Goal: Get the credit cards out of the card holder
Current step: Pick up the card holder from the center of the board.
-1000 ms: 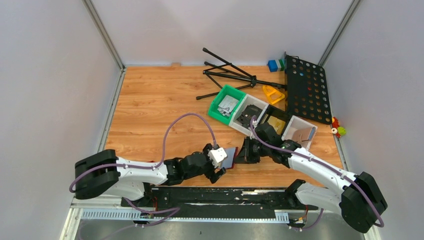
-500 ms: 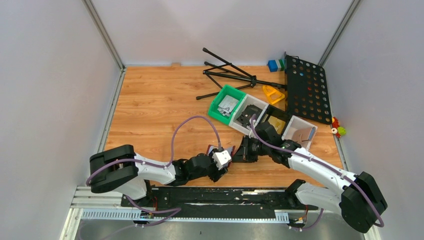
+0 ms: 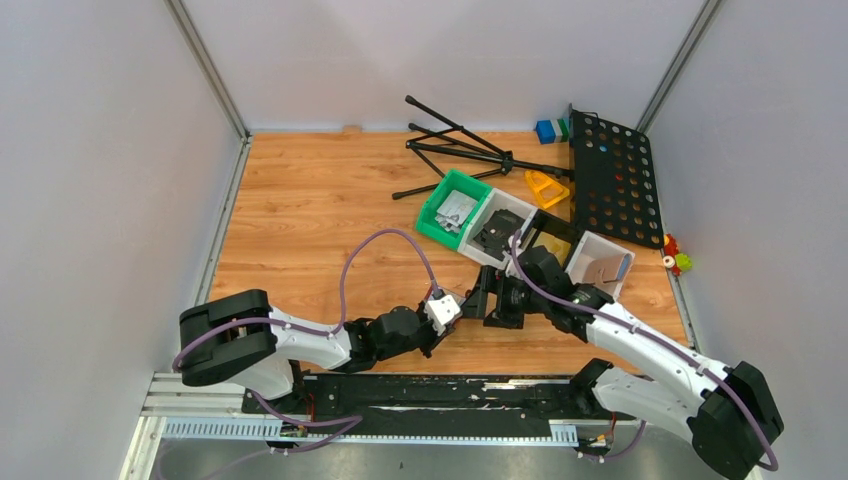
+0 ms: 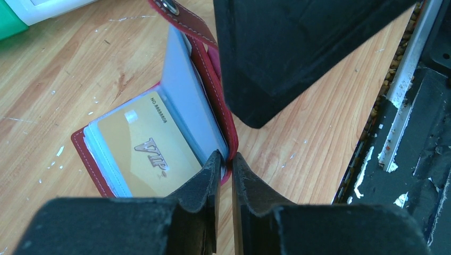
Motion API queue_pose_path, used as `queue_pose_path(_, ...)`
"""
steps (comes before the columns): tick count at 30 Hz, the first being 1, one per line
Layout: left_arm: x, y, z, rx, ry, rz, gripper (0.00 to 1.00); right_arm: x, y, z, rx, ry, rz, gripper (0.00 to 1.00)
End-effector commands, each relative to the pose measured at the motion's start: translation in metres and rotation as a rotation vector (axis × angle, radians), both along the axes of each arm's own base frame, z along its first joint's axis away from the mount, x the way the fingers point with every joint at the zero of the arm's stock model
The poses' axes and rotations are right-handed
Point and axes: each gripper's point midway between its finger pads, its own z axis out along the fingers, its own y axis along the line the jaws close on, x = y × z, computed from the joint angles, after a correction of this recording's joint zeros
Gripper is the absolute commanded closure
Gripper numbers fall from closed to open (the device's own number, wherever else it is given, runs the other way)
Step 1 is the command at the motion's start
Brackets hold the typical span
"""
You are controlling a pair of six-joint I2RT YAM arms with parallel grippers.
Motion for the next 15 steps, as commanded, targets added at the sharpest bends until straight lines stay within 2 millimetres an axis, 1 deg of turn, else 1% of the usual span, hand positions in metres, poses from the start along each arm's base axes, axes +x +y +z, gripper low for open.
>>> queue_pose_path(1,-0.002,-0.009,0.01,-0.057,0.008,-0.005,0.82,0.011,-0.015,-0.001,-0.068,-0.031,-0.104,0.11)
queue_pose_path(4,-0.003,-0.01,0.01,-0.061,0.012,-0.012,0.81,0.019,-0.019,-0.004,-0.09,-0.015,-0.175,0.09)
queue_pose_path(8,-0.003,-0.01,0.008,-0.057,0.014,-0.014,0.8,0.033,-0.032,-0.01,-0.135,0.042,-0.359,0.09)
queue_pose_path(9,-0.004,-0.011,0.007,-0.055,0.017,-0.016,0.8,0.036,-0.03,-0.01,-0.12,0.049,-0.38,0.1)
queue_pose_path(12,-0.005,-0.012,0.006,-0.058,0.026,-0.022,0.8,0.04,-0.013,-0.003,-0.036,0.045,-0.349,0.11)
queue_pose_path(15,-0.006,-0.013,0.007,-0.061,0.027,-0.026,0.79,0.041,-0.006,-0.008,-0.049,0.069,-0.317,0.14)
